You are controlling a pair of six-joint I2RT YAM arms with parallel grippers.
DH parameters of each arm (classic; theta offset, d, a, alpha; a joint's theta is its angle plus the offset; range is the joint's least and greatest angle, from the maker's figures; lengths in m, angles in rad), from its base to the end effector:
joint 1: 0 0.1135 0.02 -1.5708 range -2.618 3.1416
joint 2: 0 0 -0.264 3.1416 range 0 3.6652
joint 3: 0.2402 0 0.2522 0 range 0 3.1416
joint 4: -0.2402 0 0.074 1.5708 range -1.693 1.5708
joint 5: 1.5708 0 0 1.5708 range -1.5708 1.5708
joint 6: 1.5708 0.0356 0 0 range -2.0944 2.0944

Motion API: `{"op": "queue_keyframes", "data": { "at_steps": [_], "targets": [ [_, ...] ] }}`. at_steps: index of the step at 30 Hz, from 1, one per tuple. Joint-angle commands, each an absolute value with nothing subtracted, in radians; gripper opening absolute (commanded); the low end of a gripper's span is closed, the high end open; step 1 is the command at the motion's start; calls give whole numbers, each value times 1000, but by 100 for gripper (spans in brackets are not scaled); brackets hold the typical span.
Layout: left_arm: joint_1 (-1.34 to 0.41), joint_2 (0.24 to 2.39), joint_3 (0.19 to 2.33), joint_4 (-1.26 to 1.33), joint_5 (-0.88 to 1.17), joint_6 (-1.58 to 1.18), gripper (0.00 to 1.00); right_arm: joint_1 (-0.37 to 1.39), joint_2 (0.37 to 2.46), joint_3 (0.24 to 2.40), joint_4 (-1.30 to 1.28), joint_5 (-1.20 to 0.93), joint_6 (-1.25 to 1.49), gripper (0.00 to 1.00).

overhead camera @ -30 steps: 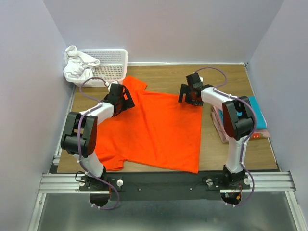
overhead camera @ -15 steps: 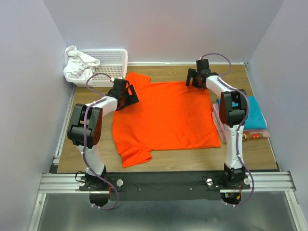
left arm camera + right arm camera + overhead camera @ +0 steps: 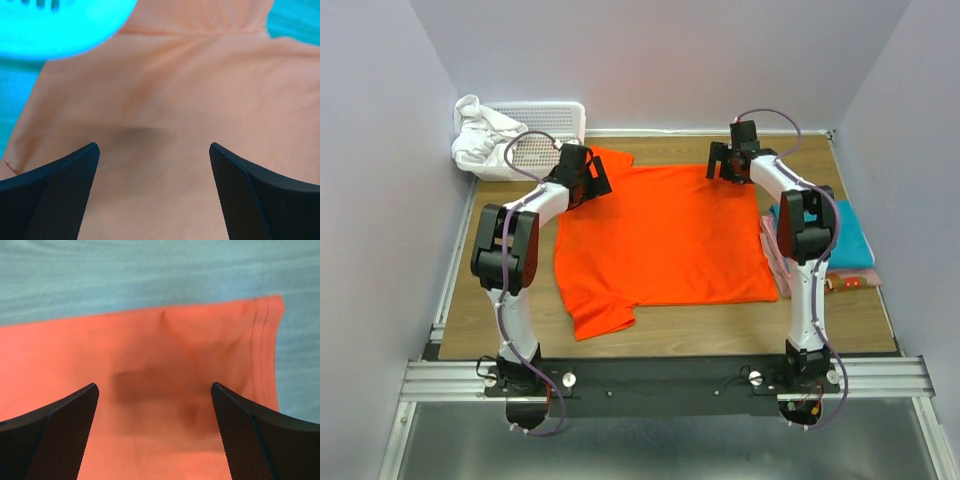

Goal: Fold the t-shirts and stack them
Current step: Flatten the tshirt out, then fold the tshirt

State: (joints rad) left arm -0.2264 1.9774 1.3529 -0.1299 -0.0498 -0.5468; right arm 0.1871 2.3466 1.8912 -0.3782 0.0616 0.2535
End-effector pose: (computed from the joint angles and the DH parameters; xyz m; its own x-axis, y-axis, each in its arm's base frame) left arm 0.4273 -0.0966 0.1864 -0.6683 -0.3790 -0.6402 -0.1857 0.9183 -0.3498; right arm 0.5161 0.0955 0.1670 -0.7405 0.1146 -0.6622 0.0421 0.9913 0.1245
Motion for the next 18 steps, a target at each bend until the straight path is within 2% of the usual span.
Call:
{"op": "queue_keyframes", "data": {
  "at_steps": [1, 6, 12, 15, 18],
  "targets": [
    [-247, 1954, 1385, -153, -83, -522, 98, 183, 2162, 1807, -426, -47, 270, 100],
    [-311, 1780, 1327, -195, -136, -537, 98, 210, 1961, 1608, -425, -88, 320, 100],
    [-463, 1445, 1036, -274, -224, -667, 98, 221, 1682, 1294, -364, -17, 440, 100],
    [-589, 1289, 870, -329, -193, -761, 98, 219, 1564, 1117, -331, -5, 518, 100],
    [-696, 1160, 692, -423, -169, -896, 98, 221, 1488, 1048, -319, 21, 541, 100]
  ]
}}
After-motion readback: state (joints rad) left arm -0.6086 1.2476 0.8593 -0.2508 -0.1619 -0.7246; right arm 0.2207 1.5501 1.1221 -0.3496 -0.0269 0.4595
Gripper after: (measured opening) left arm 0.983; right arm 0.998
